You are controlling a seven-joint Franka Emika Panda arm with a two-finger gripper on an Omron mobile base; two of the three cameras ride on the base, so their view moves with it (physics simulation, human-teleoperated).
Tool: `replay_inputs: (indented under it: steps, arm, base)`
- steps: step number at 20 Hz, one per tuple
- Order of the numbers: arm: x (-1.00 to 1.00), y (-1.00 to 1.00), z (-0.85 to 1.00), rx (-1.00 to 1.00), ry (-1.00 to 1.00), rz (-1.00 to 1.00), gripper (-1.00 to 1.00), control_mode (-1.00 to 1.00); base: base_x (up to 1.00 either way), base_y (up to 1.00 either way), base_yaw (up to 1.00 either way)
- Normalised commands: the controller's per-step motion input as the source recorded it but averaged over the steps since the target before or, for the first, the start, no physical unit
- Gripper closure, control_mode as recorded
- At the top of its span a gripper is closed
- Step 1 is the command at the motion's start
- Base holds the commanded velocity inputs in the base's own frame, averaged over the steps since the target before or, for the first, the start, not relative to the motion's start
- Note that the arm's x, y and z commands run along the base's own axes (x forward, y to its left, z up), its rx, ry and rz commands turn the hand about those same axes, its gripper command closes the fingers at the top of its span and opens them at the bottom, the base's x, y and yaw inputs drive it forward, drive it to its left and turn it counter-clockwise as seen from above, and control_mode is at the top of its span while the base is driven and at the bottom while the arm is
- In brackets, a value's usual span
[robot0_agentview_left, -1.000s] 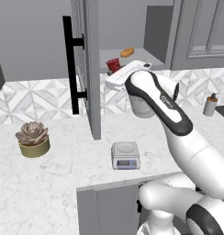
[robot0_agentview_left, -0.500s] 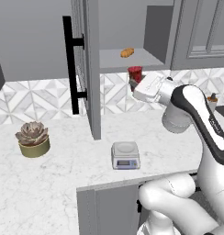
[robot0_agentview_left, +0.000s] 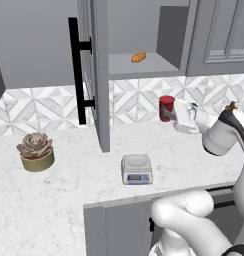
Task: Pick the yogurt and place it on the digital scale for weighing, and close the cabinet.
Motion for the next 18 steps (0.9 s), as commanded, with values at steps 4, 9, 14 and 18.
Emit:
replay_inputs:
  steps: [4,9,14,18]
  arm:
    - [0.4,-0.47,-0.93,0.08,0.0,0.35,1.0,-1.0]
    - [0.56,-0.12,-0.75,0.12,-0.13,0.26,1.0,-1.0]
    - [0.64,0.39,-0.73,0.02,0.0,0.05,1.0,-1.0]
    - [0.42,0.56,-0.36,-0.19,0.0,-0.11,1.0,-1.0]
  base:
    - [0.0,0.0,0.0]
    - [0.0,0.0,0.0]
    - [0.0,0.0,0.0]
    - [0.0,0.0,0.0]
